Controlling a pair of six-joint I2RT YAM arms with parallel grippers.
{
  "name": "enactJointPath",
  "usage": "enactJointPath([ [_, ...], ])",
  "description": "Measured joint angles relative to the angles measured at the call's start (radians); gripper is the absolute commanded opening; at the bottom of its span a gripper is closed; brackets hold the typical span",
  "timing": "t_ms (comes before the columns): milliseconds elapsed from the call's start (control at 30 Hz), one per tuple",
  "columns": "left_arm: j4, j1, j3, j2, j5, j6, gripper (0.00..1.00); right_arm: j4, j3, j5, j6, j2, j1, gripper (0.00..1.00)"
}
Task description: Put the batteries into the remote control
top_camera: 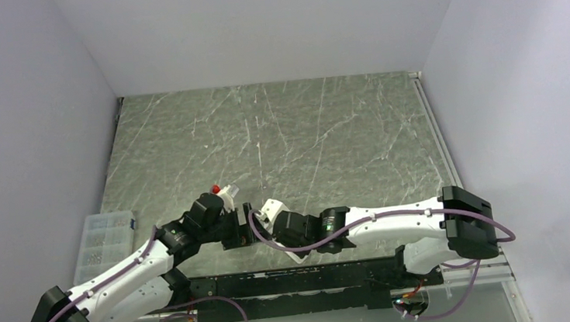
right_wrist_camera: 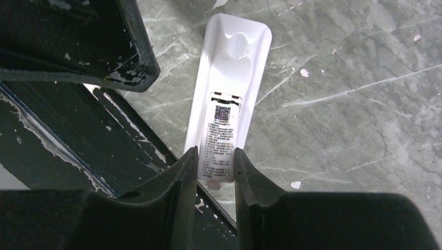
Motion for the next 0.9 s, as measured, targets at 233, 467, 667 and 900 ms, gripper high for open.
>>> enactJointPath([
  [233,-0.001,0.001,-0.01,-0.023,0.001,0.0,0.93,-0.008,0.022,0.029,0.012,0.026,0.0,0.03],
  [467,-0.007,0.004,-0.011,-0.035,0.002,0.0,0.93,-0.022,0.039,0.05,0.026,0.049,0.0,0.03],
  [667,-0.016,0.004,-0.013,-0.054,0.004,0.0,0.93,-0.027,0.041,0.053,0.037,0.06,0.001,0.03],
  [900,-0.035,0.005,-0.015,-0.062,0.004,0.007,0.93,-0.035,0.053,0.058,0.045,0.079,0.011,0.03],
])
